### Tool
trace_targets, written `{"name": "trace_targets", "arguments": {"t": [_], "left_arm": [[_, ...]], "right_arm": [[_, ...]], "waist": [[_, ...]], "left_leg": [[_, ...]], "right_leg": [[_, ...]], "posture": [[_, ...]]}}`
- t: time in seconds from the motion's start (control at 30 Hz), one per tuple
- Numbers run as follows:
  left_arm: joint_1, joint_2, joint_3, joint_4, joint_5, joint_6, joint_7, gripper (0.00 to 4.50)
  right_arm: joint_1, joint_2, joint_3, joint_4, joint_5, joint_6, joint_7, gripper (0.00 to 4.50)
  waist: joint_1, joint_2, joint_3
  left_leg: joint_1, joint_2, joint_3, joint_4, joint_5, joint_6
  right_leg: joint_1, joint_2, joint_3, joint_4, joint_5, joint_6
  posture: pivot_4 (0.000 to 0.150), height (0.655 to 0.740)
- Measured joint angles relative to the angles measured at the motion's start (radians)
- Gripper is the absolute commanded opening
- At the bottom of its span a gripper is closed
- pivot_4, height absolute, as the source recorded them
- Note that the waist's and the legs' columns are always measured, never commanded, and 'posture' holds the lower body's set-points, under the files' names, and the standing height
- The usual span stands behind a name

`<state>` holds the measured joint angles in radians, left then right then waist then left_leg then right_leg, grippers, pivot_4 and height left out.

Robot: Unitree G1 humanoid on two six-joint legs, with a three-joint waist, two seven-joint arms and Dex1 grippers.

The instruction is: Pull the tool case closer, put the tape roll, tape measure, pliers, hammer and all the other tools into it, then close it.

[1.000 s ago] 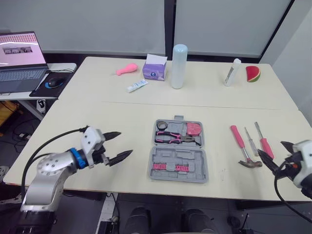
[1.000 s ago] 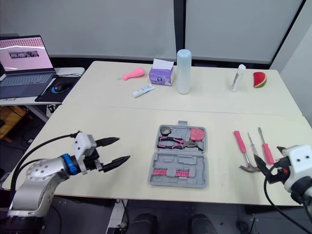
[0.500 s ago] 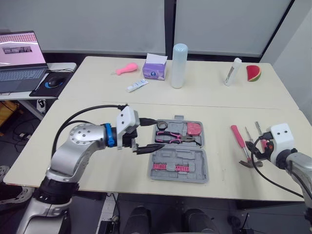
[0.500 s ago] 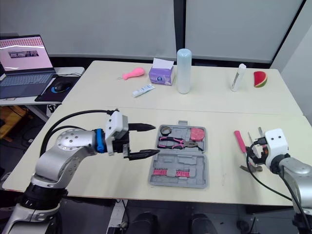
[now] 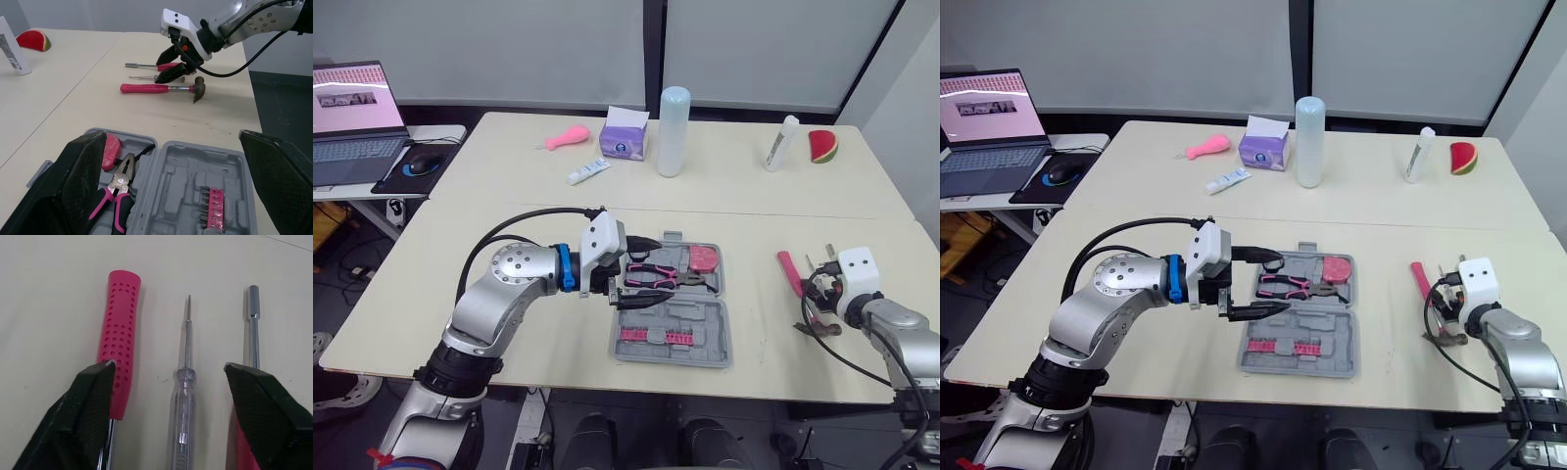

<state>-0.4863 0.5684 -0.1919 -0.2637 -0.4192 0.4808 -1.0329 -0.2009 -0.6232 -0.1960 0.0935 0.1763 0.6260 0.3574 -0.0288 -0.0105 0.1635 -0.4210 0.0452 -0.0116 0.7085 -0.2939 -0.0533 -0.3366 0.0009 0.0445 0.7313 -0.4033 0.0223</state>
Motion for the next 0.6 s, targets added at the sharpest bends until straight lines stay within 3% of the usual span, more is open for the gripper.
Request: {"name": "trace_targets", "arguments": {"t": [0.6], "left_arm": [[-0.055, -0.04, -0.018, -0.003, -0.006, 0.048, 0.018, 4.5]], "right_arm": [[-0.042, 0.036, -0.013, 0.145, -0.033, -0.085, -0.032, 3.56]], "waist": [[0.0, 0.0, 0.0]], "left_leg": [[0.0, 0.0, 0.0, 0.001, 0.0, -0.001]], "right_leg": [[0.0, 0.0, 0.0, 0.0, 0.0, 0.0]], "posture": [[0.15, 0.6921]]}}
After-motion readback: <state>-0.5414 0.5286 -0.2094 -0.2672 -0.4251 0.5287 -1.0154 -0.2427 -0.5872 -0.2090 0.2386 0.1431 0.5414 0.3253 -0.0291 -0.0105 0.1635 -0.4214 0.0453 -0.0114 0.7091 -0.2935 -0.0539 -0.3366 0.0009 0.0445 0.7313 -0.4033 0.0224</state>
